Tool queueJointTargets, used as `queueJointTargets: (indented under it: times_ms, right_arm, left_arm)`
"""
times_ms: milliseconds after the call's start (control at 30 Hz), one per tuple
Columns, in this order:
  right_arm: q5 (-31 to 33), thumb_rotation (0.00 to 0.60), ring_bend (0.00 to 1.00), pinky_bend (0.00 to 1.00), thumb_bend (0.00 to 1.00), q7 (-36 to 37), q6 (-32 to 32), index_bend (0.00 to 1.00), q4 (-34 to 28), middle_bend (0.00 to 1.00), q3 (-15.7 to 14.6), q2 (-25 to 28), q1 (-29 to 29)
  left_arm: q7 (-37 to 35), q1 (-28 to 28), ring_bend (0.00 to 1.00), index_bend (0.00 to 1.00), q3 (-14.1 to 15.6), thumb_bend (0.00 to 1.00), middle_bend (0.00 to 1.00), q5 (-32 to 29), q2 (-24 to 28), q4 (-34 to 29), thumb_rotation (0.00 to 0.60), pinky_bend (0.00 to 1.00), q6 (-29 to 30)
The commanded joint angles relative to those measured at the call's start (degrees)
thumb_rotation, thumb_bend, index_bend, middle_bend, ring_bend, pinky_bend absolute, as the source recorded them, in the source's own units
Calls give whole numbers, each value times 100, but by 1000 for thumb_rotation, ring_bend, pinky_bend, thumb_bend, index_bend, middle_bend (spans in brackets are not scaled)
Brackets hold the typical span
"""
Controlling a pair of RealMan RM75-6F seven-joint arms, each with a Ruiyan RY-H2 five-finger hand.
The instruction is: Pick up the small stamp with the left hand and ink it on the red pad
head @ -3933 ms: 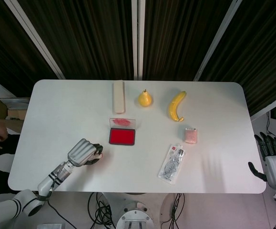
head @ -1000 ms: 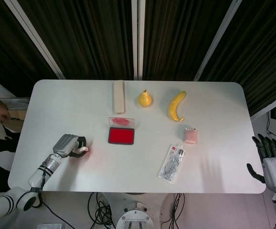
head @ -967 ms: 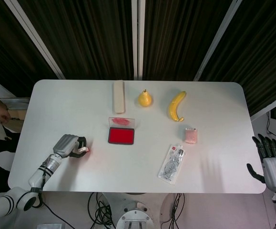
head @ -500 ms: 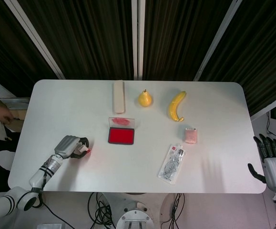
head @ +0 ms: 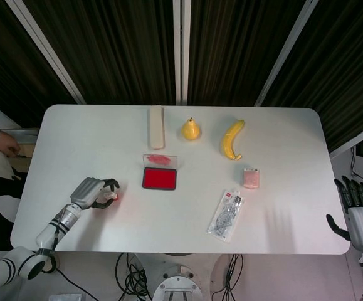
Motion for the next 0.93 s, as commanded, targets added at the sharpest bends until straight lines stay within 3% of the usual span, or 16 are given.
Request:
queueJointTargets:
  times_ms: [33,133,200,233,300,367,433,533,700,933]
  right_arm:
    - [1,600,0,0,223,5,23,0,-7,0,9,11,-9]
    - [1,600,0,0,223,18,66,0,-17,0,23,31,-24]
    - [4,600,0,0,224,28,96,0,-14,0,32,44,-37]
    - [-6,600,0,0,224,36,102,0,-4,0,30,52,-39]
    - [-89,600,0,0,212,78,92,0,65,0,-8,80,-26]
    - [-190,600,0,0,194,156,65,0,163,0,-68,93,-11]
    - [-234,600,0,0,184,223,35,0,224,0,-116,90,-11]
    - [-216,600,0,0,182,213,40,0,321,0,-143,71,-44]
    - [-129,600,0,0,189,252,92,0,409,0,-131,54,-112]
    - [-115,600,0,0,198,122,-35,0,363,0,-108,12,-31]
  left_arm:
    - [63,40,976,331,-27,341,408,70,128,-174,600,1000,175]
    - [162,171,939,314,-125,301,390,163,397,-561,600,1000,666]
    - [403,376,848,303,-235,271,374,240,638,-894,600,982,1266]
    - [550,489,721,288,-276,260,354,275,740,-1038,599,903,1551]
    - [1000,780,406,254,-332,258,285,305,984,-1305,438,590,2136]
    - [1680,1097,113,222,-424,257,175,231,1135,-1382,82,248,2688]
    - [1997,1337,84,192,-411,253,135,78,1282,-1479,2,214,2885]
    - [1973,1618,80,153,-261,234,120,-79,1590,-1640,0,209,2897]
    - [1653,1924,80,143,34,220,119,34,1784,-1332,0,209,2888]
    - [1786,2129,80,142,-50,213,119,-48,1823,-1195,0,209,2992]
